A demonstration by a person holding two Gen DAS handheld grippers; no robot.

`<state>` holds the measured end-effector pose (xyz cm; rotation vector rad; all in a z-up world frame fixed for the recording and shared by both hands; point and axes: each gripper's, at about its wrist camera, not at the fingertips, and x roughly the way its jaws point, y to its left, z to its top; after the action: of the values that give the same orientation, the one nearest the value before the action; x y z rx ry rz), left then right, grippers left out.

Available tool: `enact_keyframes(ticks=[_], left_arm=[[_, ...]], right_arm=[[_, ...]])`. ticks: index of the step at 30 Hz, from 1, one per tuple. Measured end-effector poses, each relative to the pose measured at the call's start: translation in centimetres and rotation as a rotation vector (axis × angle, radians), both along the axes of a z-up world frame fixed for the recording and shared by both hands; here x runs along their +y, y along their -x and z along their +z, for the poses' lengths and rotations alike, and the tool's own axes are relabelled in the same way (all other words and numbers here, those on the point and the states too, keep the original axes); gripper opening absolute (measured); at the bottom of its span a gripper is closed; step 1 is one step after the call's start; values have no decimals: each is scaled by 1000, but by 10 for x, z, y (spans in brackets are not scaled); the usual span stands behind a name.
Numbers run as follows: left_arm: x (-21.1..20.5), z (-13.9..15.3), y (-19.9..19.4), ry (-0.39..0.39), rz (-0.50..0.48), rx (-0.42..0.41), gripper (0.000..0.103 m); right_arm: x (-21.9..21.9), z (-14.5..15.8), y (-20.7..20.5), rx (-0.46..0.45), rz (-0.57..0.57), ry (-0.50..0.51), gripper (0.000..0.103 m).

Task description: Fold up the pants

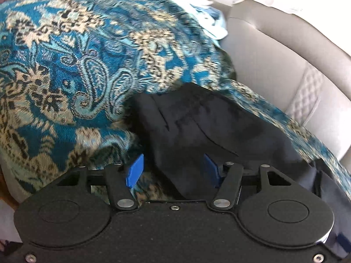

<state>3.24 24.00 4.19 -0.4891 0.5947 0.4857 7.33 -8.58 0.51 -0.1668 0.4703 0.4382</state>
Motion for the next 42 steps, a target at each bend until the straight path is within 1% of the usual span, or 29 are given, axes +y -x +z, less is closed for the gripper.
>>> enact_keyframes(ticks=[1, 2, 3, 5, 6, 8, 11, 12, 13, 16, 17, 18, 19, 20, 22, 24, 27, 29, 30, 34, 39, 41, 42], left_arm=[[5, -2, -3, 8, 8, -3, 55], [10, -5, -6, 15, 13, -7, 52], [15, -8, -9, 29, 21, -12, 43], [22, -13, -13, 42, 32, -26, 30], [25, -15, -13, 51, 26, -36, 29], [29, -20, -13, 38, 6, -56, 30], [26, -22, -15, 15, -1, -54, 31], [23, -20, -18, -6, -5, -47, 31], [15, -19, -20, -62, -22, -33, 31], [-13, -15, -23, -266, -93, 3, 32], [-21, -13, -23, -311, -116, 2, 34], [-26, -12, -24, -333, -128, -4, 37], [-26, -11, -25, -325, -125, -6, 39], [-24, -11, -26, -302, -113, -5, 39], [-11, -12, -28, -213, -63, 4, 40], [7, -14, -27, -103, -2, -1, 41], [29, -17, -27, 28, 47, -29, 47], [38, -21, -30, 95, 56, -47, 48], [41, -21, -32, 112, 58, -54, 49], [46, -23, -36, 134, 63, -61, 53], [40, -24, -42, 88, 54, -48, 56], [37, -23, -44, 65, 51, -37, 54], [36, -22, -43, 55, 53, -36, 48]], right_arm=[[0, 0, 0, -2, -1, -1, 103], [0, 0, 1, -3, -2, -1, 103], [0, 0, 0, -4, -2, -2, 103], [0, -1, 0, -5, -2, -2, 103], [0, -1, 1, -5, -2, -2, 103], [0, -1, 1, -6, -2, -2, 103], [0, 0, 0, -7, -3, -1, 103], [0, 0, 0, -8, -3, -1, 103], [0, 0, 1, -10, -5, -1, 103], [0, 0, 1, -12, -7, -1, 103], [0, 0, 1, -12, -7, -1, 103], [0, 0, 1, -12, -8, 0, 103], [0, 0, 1, -12, -7, 0, 103], [0, 0, 1, -12, -7, 0, 103], [0, 0, 1, -12, -7, -1, 103], [0, 0, 1, -13, -6, -1, 103], [-1, 0, 1, -12, -6, 0, 103], [-1, 0, 1, -12, -5, -1, 103], [-1, 0, 1, -13, -5, -1, 103], [-1, 0, 1, -12, -5, -1, 103], [-1, 0, 1, -13, -5, -1, 103], [-1, 0, 1, -13, -5, -2, 103], [-1, 0, 1, -13, -5, -2, 103]])
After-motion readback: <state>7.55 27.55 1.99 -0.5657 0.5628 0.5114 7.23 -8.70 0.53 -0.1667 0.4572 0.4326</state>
